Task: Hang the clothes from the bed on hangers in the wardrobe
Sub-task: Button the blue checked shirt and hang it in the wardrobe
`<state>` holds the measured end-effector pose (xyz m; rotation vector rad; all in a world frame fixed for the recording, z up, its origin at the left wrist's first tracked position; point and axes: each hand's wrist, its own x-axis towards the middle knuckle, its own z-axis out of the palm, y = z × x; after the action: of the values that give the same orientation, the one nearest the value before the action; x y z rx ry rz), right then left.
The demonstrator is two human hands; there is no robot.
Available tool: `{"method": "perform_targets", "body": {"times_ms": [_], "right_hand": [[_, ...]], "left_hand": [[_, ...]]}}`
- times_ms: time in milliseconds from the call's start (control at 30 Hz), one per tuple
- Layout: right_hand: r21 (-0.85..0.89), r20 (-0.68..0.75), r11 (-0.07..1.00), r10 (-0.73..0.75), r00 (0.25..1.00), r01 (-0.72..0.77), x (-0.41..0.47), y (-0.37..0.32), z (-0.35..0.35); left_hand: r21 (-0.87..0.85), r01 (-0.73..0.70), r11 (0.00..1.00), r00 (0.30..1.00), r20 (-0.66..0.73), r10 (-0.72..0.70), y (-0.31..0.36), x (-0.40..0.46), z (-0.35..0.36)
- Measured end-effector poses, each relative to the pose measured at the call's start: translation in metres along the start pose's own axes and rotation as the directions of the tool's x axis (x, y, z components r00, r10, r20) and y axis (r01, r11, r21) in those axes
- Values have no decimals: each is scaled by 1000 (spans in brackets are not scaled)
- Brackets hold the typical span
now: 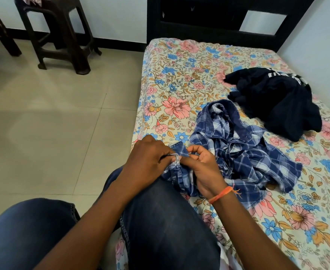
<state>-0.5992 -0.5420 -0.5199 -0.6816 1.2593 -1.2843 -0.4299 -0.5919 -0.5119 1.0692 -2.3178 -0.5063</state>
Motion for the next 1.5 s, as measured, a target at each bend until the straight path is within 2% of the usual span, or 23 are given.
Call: {"method": "perform_targets", "body": {"times_ms": [100, 367, 533, 667, 733, 800, 933, 1000, 1100, 1200, 1500], "right_hand": [[9, 22, 1000, 3, 1000, -3, -1, -2, -2], [141, 0, 986, 89, 996, -88, -1, -5, -5], [122, 29, 991, 57, 998, -60, -2, -7, -8], [25, 67, 1000, -6, 998, 4, -2, -8, -11], [-41, 86, 998, -41, 995, 44, -1, -8, -13], [-63, 110, 996, -62, 992, 69, -2, -9, -15], [-73, 155, 994, -64, 986, 76, -5, -12, -17], [-87, 154, 993, -66, 986, 80, -4, -11, -18], [-80, 180, 993, -77, 981, 92, -4, -10, -19], [-78, 202, 991, -93, 975, 111, -5, -9, -18], [-170, 180, 965, -168, 969, 199, 1, -1, -21]], "left_hand": [[-10, 39, 999, 999, 6, -39, 2, 0, 1], [-15, -19, 1000, 998, 65, 19, 4, 6, 1], [10, -33, 999, 999, 37, 33, 2, 4, 3], [5, -57, 998, 998, 4, 57, 5, 3, 3], [-40, -23, 999, 1000, 20, 24, 7, 3, 1], [-160, 47, 986, 998, 38, -42, 7, 2, 0], [-397, 229, 889, 973, 77, -217, 6, 1, 0], [-481, 317, 817, 948, 166, -270, 5, 2, -1], [-609, 447, 655, 895, 313, -319, 2, 5, -4], [-651, 525, 548, 851, 393, -349, 0, 6, -4], [-591, 507, 627, 859, 289, -422, 3, 8, 7]]}}
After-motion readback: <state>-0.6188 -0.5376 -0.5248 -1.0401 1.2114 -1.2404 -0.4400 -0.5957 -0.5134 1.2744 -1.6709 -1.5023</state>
